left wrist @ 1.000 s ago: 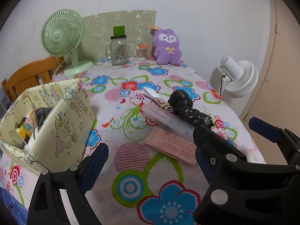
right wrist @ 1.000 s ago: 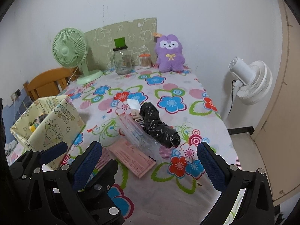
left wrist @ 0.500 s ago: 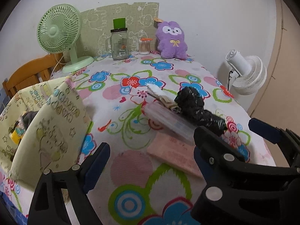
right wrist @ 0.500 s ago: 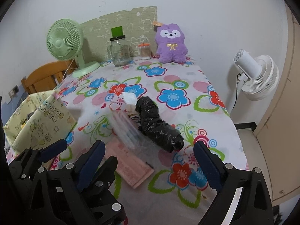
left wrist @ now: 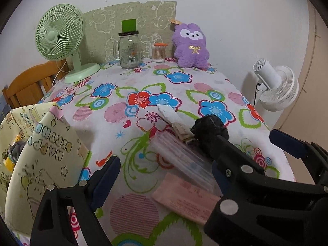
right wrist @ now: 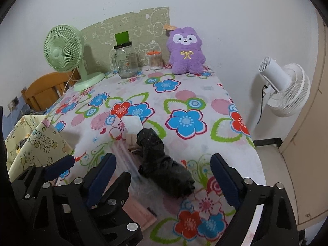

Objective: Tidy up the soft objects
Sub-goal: 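Grasp the black plastic bag with the right tool while the left tool grasps the clear plastic bag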

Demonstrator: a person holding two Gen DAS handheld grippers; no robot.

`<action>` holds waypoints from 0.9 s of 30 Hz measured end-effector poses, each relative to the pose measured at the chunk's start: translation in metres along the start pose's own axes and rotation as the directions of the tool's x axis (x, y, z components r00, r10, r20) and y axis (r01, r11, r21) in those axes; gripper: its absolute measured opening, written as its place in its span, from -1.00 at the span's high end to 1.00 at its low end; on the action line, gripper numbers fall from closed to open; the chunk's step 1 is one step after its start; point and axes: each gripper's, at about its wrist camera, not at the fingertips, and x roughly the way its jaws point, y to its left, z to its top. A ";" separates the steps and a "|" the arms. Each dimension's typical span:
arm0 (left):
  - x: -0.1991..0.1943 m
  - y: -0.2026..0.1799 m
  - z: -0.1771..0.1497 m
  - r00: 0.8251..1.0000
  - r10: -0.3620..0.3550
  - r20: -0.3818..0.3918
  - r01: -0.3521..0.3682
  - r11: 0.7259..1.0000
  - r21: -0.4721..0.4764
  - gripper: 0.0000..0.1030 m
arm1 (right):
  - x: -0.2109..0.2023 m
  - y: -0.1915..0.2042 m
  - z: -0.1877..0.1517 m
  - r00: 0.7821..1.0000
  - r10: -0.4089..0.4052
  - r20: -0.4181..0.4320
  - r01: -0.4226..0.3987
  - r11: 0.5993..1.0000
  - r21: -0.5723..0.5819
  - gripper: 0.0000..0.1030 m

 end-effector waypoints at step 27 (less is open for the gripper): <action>0.025 -0.022 0.008 0.998 -0.011 -0.069 0.014 0.999 0.034 -0.74 | 0.027 -0.020 0.005 0.995 0.043 -0.090 -0.041 0.999 0.025 0.51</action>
